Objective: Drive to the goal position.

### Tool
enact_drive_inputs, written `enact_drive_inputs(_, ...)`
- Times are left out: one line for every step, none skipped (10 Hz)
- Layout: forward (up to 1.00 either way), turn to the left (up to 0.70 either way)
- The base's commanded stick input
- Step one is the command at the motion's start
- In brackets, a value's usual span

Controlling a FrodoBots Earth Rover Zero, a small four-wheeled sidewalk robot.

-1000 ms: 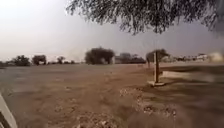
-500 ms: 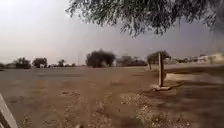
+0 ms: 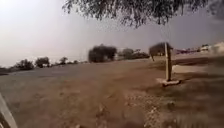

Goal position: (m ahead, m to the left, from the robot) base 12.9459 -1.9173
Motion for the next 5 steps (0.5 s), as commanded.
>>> enact_drive_inputs(0.50,0.00)
enact_drive_inputs(0.50,0.00)
enact_drive_inputs(0.50,0.00)
enact_drive_inputs(0.50,0.00)
enact_drive_inputs(0.50,0.00)
